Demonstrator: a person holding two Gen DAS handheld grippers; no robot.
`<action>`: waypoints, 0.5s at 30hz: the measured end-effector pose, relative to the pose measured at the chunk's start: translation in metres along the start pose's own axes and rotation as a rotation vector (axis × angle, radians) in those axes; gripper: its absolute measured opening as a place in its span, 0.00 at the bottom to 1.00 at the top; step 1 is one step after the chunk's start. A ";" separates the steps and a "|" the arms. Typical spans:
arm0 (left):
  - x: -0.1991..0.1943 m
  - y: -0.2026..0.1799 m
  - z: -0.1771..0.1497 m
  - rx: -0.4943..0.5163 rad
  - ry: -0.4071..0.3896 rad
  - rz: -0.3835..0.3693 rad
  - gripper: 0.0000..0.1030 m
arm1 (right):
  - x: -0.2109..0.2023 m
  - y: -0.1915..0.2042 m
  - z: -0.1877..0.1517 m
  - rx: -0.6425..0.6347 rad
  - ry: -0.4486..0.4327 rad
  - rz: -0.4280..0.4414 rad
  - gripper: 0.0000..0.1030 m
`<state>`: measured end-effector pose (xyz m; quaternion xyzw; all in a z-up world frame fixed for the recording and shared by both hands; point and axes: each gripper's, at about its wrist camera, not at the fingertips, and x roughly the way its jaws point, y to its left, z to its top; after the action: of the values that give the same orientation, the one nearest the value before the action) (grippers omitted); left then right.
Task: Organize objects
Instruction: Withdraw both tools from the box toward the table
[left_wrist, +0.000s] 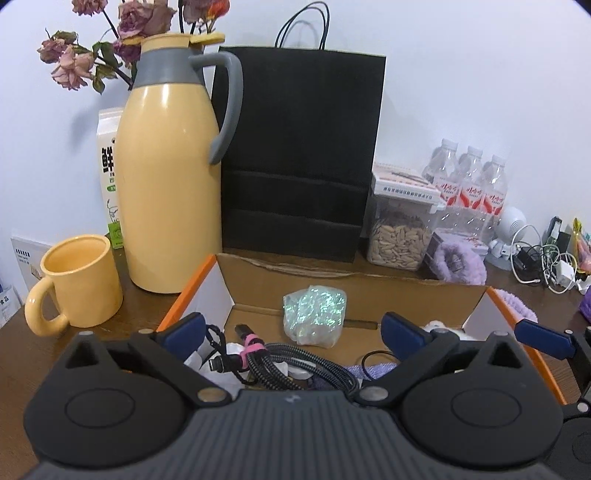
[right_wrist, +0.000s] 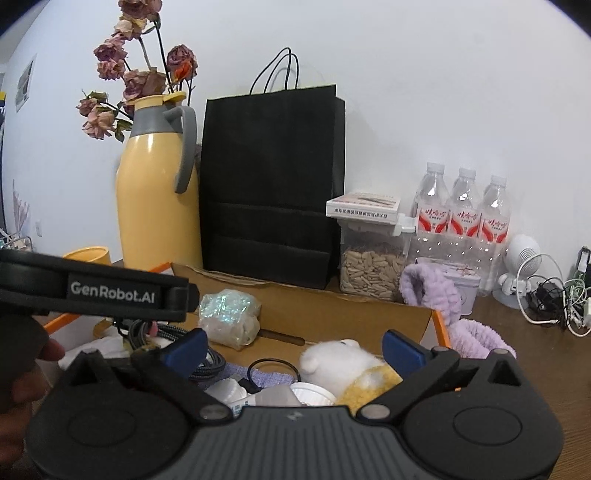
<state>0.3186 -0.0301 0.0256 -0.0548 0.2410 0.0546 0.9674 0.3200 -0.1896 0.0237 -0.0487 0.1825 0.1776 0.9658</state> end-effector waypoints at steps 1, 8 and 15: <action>-0.003 0.000 0.000 0.000 -0.004 0.001 1.00 | -0.003 0.001 0.001 -0.002 -0.006 -0.004 0.99; -0.026 0.002 0.000 -0.004 -0.022 -0.002 1.00 | -0.024 0.005 0.002 0.007 -0.031 -0.013 1.00; -0.066 0.012 -0.002 0.008 -0.052 -0.002 1.00 | -0.057 0.019 -0.001 0.018 -0.049 -0.001 1.00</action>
<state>0.2578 -0.0235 0.0541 -0.0496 0.2157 0.0539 0.9737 0.2629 -0.1904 0.0431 -0.0355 0.1602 0.1764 0.9705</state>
